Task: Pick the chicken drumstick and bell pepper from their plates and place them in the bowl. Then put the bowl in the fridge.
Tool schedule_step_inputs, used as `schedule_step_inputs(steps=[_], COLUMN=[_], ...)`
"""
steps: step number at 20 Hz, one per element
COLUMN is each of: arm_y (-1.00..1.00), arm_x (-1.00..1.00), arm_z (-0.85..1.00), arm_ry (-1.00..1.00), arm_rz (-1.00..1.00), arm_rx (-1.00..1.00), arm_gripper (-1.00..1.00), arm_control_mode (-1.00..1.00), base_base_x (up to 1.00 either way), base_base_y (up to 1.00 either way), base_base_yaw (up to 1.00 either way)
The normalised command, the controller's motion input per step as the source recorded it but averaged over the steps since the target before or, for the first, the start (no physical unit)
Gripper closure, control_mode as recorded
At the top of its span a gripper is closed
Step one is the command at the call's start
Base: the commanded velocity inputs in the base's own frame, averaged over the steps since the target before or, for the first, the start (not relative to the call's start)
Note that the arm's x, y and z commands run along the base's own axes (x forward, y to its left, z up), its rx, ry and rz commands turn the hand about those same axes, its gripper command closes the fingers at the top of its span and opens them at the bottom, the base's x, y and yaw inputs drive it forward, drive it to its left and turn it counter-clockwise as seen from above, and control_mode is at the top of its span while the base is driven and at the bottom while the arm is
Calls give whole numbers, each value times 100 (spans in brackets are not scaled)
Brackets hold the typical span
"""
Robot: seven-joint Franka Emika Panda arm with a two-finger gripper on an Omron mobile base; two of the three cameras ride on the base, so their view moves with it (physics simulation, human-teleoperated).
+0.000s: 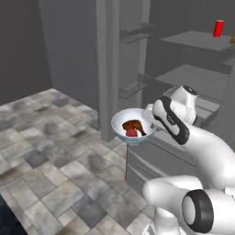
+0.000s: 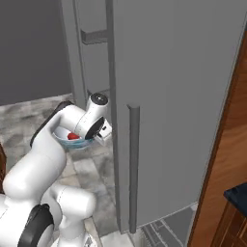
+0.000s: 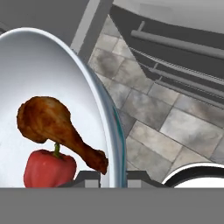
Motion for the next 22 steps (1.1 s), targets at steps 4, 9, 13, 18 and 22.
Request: schedule_step_inputs(steps=[4, 9, 13, 18, 22], arm_y=[0, 0, 0, 0, 0], arm_x=[0, 0, 0, 0, 0], arm_z=[0, 0, 0, 0, 0], arm_ry=[0, 0, 0, 0, 0], arm_rz=[0, 0, 0, 0, 0], arm_rx=[0, 0, 0, 0, 0], arm_gripper=[100, 100, 100, 100, 100], arm_control_mode=[100, 100, 100, 100, 100], base_base_x=[53, 65, 58, 39, 49], base_base_y=[23, 11, 13, 8, 27], base_base_yaw=[-38, -32, -43, -55, -58])
